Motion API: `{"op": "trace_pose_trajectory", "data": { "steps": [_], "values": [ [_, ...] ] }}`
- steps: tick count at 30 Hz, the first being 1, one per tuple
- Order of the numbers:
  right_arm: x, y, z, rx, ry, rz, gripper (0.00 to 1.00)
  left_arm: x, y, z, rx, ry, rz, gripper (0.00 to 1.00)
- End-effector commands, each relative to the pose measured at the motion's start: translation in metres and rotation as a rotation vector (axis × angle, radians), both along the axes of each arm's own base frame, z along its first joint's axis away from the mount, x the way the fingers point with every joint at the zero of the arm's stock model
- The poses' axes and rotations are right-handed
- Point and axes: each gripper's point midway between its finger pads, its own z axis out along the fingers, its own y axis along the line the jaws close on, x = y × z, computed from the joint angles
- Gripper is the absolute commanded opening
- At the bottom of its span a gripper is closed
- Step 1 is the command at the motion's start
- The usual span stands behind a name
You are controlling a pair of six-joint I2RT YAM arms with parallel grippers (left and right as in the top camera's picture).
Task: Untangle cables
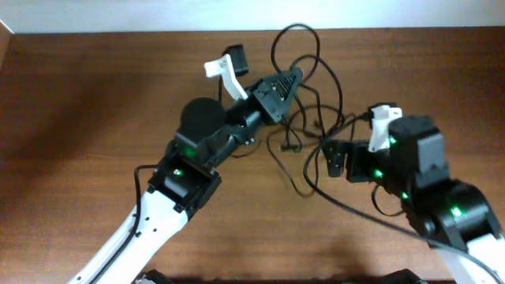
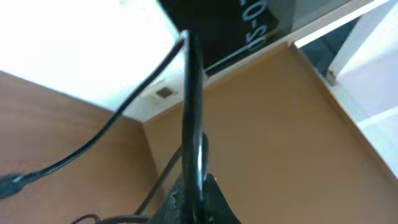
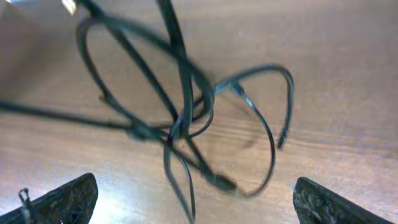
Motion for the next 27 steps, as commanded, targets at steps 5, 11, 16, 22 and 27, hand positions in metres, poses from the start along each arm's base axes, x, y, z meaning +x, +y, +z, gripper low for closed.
{"op": "trace_pose_trajectory", "data": {
  "steps": [5, 11, 16, 22, 27],
  "values": [
    [-0.014, -0.054, 0.01, -0.195, -0.067, -0.186, 0.93, -0.021, 0.017, 0.087, -0.239, -0.219, -0.014, 0.0],
    [-0.001, -0.038, -0.006, -0.324, -0.066, 0.08, 0.73, -0.026, 0.021, 0.093, -0.248, -0.23, -0.008, 0.0],
    [-0.021, 0.014, -0.001, -0.272, -0.161, 0.497, 0.72, -0.024, 0.02, 0.088, -0.237, -0.214, -0.007, 0.0],
    [-0.015, 0.02, -0.013, -0.291, -0.142, 0.56, 0.49, -0.03, 0.015, 0.089, -0.23, -0.222, -0.053, 0.0],
    [0.001, 0.016, -0.019, -0.326, -0.138, 0.528, 0.27, -0.034, 0.012, 0.089, -0.224, -0.227, -0.081, 0.0]
  ]
}}
